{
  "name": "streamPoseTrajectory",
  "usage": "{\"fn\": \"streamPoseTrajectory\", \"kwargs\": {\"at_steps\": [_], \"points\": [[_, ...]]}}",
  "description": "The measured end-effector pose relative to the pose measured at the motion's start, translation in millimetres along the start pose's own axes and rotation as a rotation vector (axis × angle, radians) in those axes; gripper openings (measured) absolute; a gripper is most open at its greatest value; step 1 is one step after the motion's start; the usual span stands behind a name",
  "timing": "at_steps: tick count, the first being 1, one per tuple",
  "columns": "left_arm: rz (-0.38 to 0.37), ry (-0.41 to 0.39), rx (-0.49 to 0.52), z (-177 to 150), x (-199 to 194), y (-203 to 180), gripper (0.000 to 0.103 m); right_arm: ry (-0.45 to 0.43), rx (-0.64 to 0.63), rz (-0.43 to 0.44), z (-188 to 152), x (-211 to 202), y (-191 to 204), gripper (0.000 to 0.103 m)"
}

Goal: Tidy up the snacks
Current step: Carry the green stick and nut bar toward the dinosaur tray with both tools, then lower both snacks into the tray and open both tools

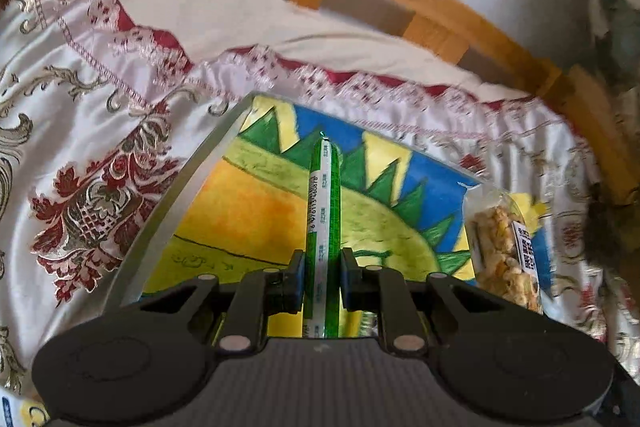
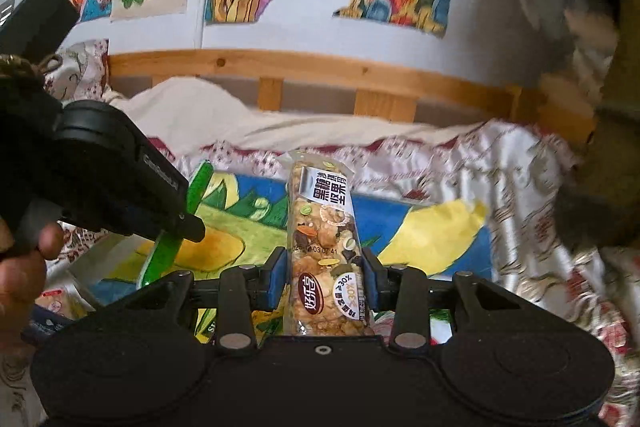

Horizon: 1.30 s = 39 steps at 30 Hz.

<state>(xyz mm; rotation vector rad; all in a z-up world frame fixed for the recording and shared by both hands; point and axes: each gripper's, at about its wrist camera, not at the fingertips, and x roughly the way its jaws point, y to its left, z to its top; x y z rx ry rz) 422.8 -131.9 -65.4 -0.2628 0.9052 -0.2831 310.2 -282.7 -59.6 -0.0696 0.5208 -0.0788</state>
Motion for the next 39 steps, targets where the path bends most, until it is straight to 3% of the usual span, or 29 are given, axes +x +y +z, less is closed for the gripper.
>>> {"fn": "streamPoseTrajectory", "kwargs": {"at_steps": [12,20,21,25,30,34,39], "points": [[0.07,0.078,0.022,-12.7,24.5,3.5,0.018,0.099,0.023,0.02,-9.4,24.3,3.6,0.039],[0.088,0.094,0.047,-14.0,26.6,3.1,0.02,0.101,0.005,0.019,-11.1,24.6,6.9,0.039],[0.092,0.094,0.051,-13.6,26.3,2.7,0.022,0.099,0.005,0.018,-11.1,24.5,7.0,0.039],[0.1,0.082,0.043,-12.3,18.0,3.7,0.051,0.087,0.01,0.019,-9.9,21.7,6.7,0.047],[0.097,0.038,0.029,-12.0,-7.1,8.7,0.065,0.048,0.019,0.024,-6.6,8.3,8.2,0.063],[0.112,-0.055,0.046,-15.3,-43.2,13.4,0.084,-0.005,0.01,0.015,-1.5,-14.1,10.7,0.073],[0.129,-0.185,0.095,-27.4,-94.0,21.6,0.096,-0.091,0.004,-0.01,3.9,-56.5,14.4,0.09]]}}
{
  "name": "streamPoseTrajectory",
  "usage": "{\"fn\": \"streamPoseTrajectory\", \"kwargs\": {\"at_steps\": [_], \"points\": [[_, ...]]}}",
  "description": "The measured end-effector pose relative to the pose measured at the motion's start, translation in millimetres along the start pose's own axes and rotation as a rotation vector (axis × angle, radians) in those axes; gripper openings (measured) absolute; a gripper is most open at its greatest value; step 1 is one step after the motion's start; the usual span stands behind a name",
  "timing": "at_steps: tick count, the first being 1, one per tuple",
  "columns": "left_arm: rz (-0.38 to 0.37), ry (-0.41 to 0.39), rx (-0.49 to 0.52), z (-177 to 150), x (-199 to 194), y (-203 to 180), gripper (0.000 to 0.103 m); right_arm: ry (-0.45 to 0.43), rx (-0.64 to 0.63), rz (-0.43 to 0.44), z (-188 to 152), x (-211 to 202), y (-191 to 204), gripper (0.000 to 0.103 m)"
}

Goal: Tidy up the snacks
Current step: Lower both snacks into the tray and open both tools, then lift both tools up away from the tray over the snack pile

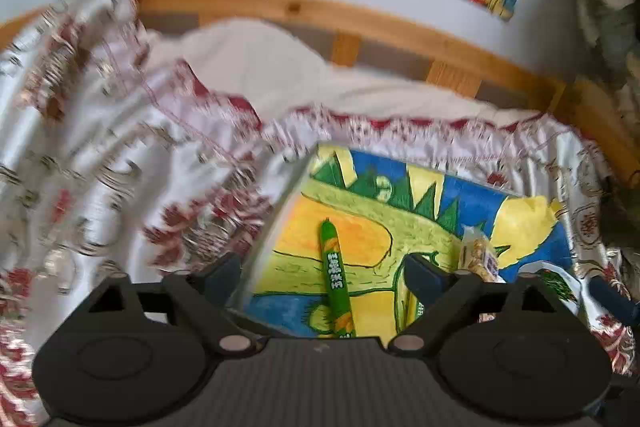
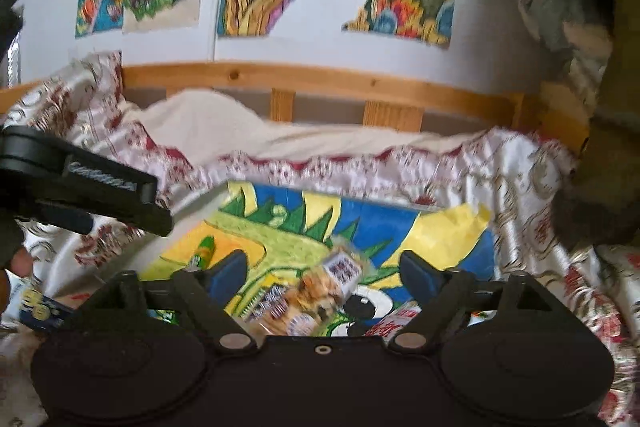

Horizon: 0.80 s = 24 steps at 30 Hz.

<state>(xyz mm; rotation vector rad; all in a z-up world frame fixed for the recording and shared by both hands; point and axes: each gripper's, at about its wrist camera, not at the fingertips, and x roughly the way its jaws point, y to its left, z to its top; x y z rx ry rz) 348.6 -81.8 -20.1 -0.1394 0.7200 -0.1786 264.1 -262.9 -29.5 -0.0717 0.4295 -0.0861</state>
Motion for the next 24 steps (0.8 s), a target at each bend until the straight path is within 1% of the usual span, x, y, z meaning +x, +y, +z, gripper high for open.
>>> {"fn": "streamPoseTrajectory", "kwargs": {"at_steps": [2,5,7,9,15,17,22,24], "points": [[-0.002,-0.053,0.009,-5.9,-22.3,6.5,0.099,-0.04,-0.022,-0.025,3.7,-19.1,2.8,0.097],[-0.005,-0.135,0.02,-18.4,-56.0,15.0,0.102,-0.102,-0.047,-0.064,8.5,-49.9,5.5,0.101],[-0.002,-0.185,0.029,-27.7,-76.9,20.4,0.102,-0.14,-0.04,-0.074,9.8,-71.7,4.8,0.102],[0.002,-0.218,0.043,-37.0,-95.3,24.2,0.102,-0.165,-0.032,-0.071,9.7,-93.1,4.3,0.102],[0.012,-0.272,0.075,-64.8,-145.7,34.2,0.102,-0.226,-0.006,-0.051,3.3,-157.3,9.7,0.102],[0.011,-0.279,0.084,-73.3,-161.1,36.4,0.102,-0.229,0.002,-0.037,-0.8,-176.0,13.9,0.102],[-0.026,-0.288,0.074,-95.3,-192.7,43.7,0.102,-0.241,0.009,-0.019,-14.9,-218.2,26.6,0.102],[-0.025,-0.292,0.079,-103.9,-202.2,45.8,0.103,-0.243,0.01,-0.013,-21.3,-232.7,31.8,0.102]]}}
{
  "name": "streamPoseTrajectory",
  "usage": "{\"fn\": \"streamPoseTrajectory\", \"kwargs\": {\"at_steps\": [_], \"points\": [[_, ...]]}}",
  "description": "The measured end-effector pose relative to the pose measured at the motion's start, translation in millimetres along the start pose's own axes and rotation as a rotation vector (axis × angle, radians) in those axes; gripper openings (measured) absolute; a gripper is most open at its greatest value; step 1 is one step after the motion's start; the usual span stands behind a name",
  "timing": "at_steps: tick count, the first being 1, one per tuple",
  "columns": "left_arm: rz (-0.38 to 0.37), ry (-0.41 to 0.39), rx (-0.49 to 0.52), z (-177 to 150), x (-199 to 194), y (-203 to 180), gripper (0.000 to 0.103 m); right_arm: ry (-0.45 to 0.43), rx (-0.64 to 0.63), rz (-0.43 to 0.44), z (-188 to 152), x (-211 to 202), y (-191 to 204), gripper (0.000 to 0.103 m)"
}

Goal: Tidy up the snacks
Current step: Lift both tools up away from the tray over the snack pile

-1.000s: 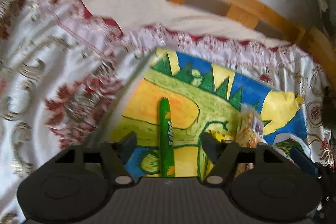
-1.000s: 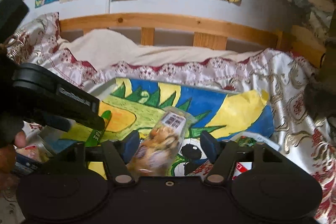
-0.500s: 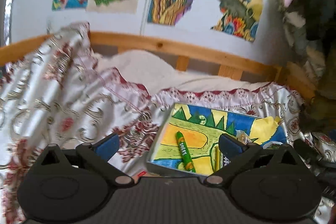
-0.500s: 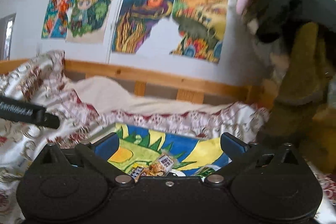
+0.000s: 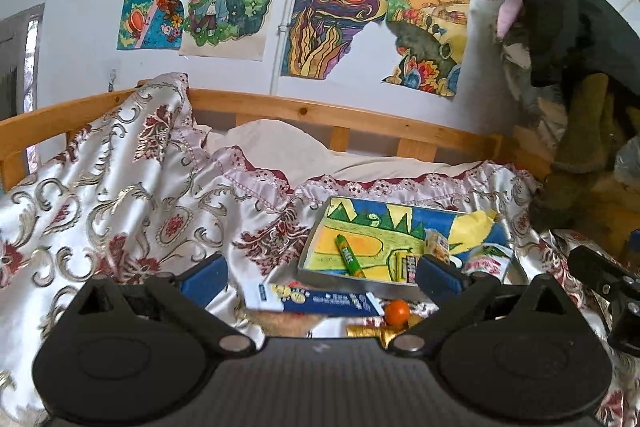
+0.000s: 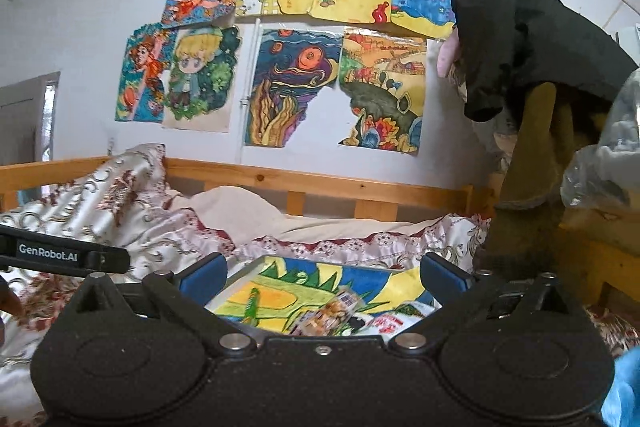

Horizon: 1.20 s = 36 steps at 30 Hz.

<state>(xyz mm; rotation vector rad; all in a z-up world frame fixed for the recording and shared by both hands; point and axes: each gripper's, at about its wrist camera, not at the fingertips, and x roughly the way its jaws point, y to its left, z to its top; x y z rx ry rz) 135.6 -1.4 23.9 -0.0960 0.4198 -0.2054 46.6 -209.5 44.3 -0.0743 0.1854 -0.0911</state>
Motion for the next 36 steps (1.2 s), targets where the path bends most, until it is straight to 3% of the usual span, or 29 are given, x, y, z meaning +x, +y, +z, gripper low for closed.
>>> {"fn": "streamPoseTrajectory", "kwargs": {"at_steps": [5,16,24,36], "points": [[0.023,-0.009,0.041,-12.9,-28.6,2.3,0.103,0.005,-0.007,0.002,-6.2,-26.2,8.8,0.102],[0.064,0.084,0.11,-26.8,-46.9,-1.4,0.102,0.096,0.033,0.002,-21.5,-50.5,16.6,0.102],[0.083,0.196,0.134,-37.7,-37.0,-2.1,0.103,0.178,0.093,-0.025,-28.1,-45.5,9.1,0.102],[0.097,0.236,0.141,-40.5,-32.0,-1.2,0.103,0.262,0.126,-0.051,-34.6,-34.7,5.7,0.102]]}}
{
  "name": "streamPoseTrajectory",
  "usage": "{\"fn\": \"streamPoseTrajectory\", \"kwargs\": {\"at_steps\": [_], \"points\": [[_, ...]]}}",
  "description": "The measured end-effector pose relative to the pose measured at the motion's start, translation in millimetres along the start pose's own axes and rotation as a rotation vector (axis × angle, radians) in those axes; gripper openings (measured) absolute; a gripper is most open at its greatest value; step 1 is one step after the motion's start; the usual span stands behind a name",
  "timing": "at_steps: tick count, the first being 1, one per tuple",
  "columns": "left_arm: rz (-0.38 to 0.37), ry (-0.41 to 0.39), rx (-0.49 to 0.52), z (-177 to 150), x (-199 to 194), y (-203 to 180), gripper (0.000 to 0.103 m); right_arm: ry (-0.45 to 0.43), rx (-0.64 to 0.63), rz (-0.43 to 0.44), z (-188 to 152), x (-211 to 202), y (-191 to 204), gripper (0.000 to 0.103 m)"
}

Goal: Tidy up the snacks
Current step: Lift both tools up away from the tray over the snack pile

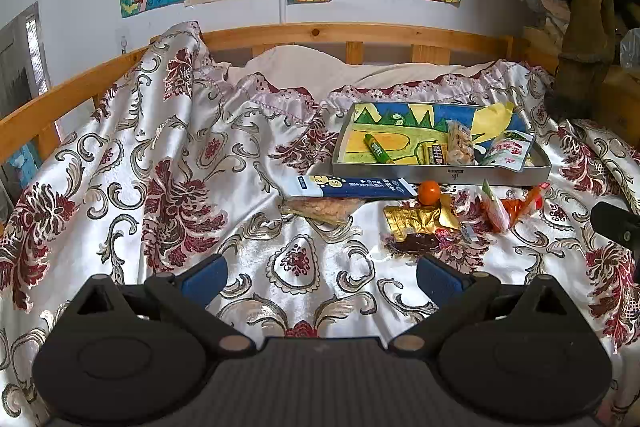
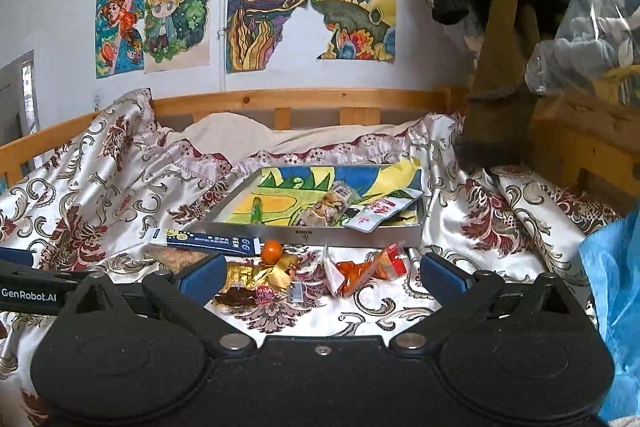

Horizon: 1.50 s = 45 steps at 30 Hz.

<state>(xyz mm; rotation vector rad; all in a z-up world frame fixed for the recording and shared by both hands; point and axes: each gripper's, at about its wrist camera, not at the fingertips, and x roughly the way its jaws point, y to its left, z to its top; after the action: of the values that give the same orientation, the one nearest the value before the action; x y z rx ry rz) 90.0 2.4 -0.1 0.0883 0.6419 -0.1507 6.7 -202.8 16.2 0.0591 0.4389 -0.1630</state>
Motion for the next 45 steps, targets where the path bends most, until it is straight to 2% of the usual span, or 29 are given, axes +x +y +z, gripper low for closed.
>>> {"fn": "streamPoseTrajectory", "kwargs": {"at_steps": [25,33,45], "points": [[-0.001,0.048,-0.032,2.1,6.9,3.0,0.103,0.056,-0.03,-0.002,-2.5,10.5,4.7,0.102],[0.003,0.087,-0.071,8.3,17.5,9.9,0.103,0.088,-0.035,0.006,-1.6,17.7,6.5,0.102],[-0.002,0.075,-0.052,22.5,43.6,8.5,0.103,0.135,-0.008,0.032,7.2,41.5,3.4,0.102]]}}
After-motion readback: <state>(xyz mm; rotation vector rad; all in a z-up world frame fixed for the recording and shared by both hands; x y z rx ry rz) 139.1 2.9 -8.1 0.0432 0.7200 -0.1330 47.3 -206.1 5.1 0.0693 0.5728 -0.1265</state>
